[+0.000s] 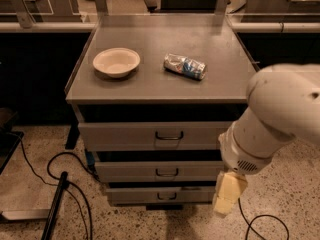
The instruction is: Open middle drawer
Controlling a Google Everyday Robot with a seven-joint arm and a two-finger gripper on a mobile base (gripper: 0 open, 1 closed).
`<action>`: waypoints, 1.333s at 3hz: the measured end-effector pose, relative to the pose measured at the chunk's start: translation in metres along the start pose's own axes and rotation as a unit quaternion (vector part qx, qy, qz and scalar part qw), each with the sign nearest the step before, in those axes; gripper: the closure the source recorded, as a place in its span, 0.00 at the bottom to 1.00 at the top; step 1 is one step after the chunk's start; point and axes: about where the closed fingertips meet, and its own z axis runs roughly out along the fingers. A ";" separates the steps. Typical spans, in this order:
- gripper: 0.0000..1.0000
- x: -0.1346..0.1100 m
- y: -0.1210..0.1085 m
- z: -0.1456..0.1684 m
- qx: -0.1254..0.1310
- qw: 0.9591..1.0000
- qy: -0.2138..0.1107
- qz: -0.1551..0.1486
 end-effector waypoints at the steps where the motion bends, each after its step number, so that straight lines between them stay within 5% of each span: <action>1: 0.00 0.017 0.001 0.059 -0.015 0.999 0.010 0.028; 2: 0.00 0.027 0.001 0.095 -0.024 0.999 0.016 0.044; 4: 0.00 0.029 0.003 0.106 -0.033 0.998 0.013 0.048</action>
Offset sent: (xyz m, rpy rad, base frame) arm 0.0031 -0.0108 -0.1434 -0.0127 0.1025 -0.1136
